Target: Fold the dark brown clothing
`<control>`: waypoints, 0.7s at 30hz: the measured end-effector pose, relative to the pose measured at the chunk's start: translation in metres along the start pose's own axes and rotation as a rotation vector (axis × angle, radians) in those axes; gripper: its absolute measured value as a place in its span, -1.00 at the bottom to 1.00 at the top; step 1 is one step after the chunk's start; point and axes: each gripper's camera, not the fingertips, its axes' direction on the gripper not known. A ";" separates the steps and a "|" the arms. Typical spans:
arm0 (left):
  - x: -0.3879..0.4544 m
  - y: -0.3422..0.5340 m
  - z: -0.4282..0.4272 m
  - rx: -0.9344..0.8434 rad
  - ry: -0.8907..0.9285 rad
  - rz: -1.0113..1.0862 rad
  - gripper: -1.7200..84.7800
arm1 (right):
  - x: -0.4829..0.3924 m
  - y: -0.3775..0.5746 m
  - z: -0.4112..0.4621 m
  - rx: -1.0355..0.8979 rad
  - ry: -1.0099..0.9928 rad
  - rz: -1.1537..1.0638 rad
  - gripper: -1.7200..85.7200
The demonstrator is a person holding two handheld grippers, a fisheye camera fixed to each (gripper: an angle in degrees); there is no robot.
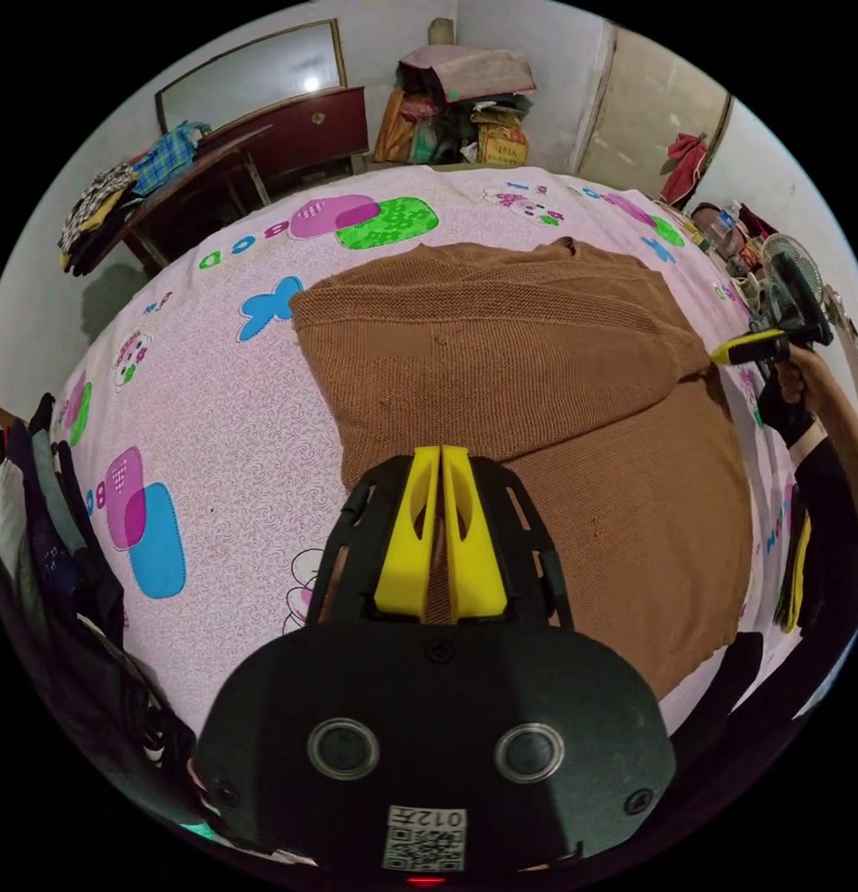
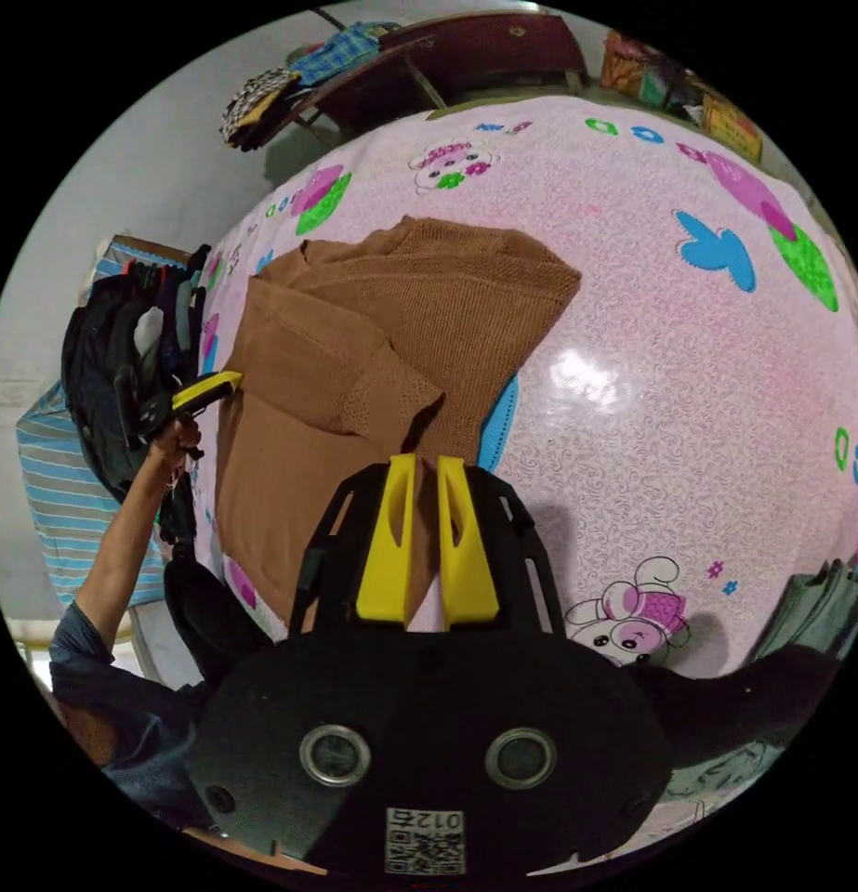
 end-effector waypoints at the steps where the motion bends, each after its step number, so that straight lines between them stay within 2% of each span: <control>1: 0.000 0.001 -0.002 0.011 -0.003 0.002 -0.94 | -0.001 0.000 -0.011 0.080 0.001 -0.021 -0.89; 3: -0.002 0.003 -0.008 0.039 -0.018 -0.001 -0.94 | 0.000 -0.002 -0.016 0.154 0.002 -0.015 -0.87; 6: -0.009 0.003 -0.004 0.022 -0.031 -0.006 -0.94 | 0.004 -0.008 -0.007 0.165 -0.020 -0.027 -0.85; 11: -0.014 0.001 0.007 -0.005 -0.056 -0.010 -0.94 | -0.004 -0.013 0.008 0.106 0.013 -0.093 -0.86; 16: -0.015 0.003 0.016 -0.034 -0.071 -0.006 -0.94 | -0.029 -0.005 0.005 0.073 0.183 -0.266 -0.97; 21: -0.021 0.008 0.016 -0.025 -0.060 -0.021 -0.94 | -0.020 0.006 -0.034 0.311 0.173 -0.192 -0.98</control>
